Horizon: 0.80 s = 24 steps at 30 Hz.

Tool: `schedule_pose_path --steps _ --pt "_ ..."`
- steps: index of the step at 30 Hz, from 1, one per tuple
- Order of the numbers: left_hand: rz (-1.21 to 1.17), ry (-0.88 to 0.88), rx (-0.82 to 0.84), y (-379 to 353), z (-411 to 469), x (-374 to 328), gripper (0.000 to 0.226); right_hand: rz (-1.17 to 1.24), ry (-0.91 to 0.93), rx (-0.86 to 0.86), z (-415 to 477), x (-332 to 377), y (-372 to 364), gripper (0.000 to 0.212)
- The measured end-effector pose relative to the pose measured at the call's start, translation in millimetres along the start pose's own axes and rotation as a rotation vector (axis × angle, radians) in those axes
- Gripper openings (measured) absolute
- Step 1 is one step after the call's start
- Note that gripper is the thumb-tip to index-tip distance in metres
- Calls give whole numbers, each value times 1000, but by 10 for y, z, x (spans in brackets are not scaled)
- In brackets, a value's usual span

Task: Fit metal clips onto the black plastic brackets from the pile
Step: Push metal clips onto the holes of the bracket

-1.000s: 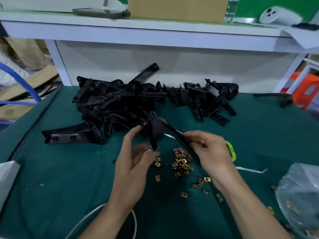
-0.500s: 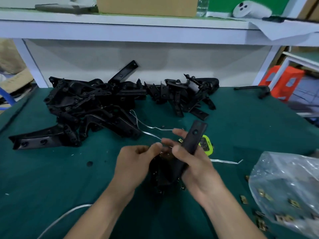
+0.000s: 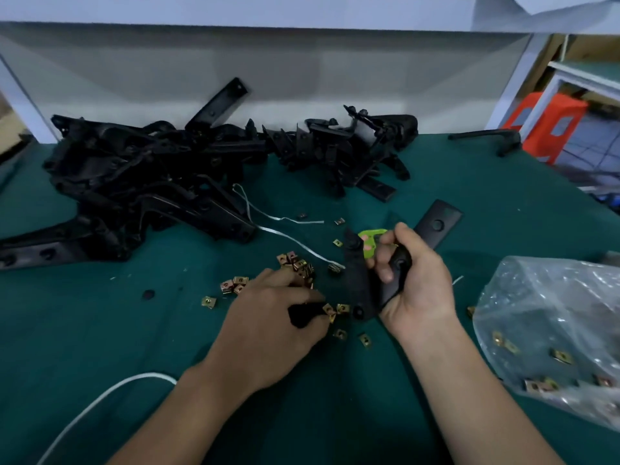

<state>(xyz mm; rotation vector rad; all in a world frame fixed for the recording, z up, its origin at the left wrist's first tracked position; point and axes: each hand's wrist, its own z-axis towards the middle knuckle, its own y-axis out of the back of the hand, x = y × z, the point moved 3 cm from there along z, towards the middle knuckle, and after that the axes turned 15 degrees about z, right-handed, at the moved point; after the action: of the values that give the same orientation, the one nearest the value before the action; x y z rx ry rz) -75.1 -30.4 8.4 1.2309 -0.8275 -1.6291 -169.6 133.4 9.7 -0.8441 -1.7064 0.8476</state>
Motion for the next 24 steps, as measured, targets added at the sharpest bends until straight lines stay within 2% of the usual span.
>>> schedule_pose_path --steps 2,5,8,13,17,20,24 --pt "-18 -16 0 3 0 -26 8 10 -11 5 3 -24 0 38" --pt "-46 -25 33 19 -27 -32 4 21 -14 22 14 -46 -11 40" --pt "-40 -9 67 16 -63 -20 10 9 10 44 30 -26 7 40" --pt "-38 4 -4 1 -80 -128 24 -8 25 65 59 -11 32 38" --pt "-85 -5 40 -73 -67 -182 8 15 -3 69 54 -32 16 38" --pt "-158 59 6 -83 -109 -144 20 10 -4 60 47 -33 7 36" --pt "-282 180 -24 -101 -102 -74 23 -18 0 47 37 -26 9 32"
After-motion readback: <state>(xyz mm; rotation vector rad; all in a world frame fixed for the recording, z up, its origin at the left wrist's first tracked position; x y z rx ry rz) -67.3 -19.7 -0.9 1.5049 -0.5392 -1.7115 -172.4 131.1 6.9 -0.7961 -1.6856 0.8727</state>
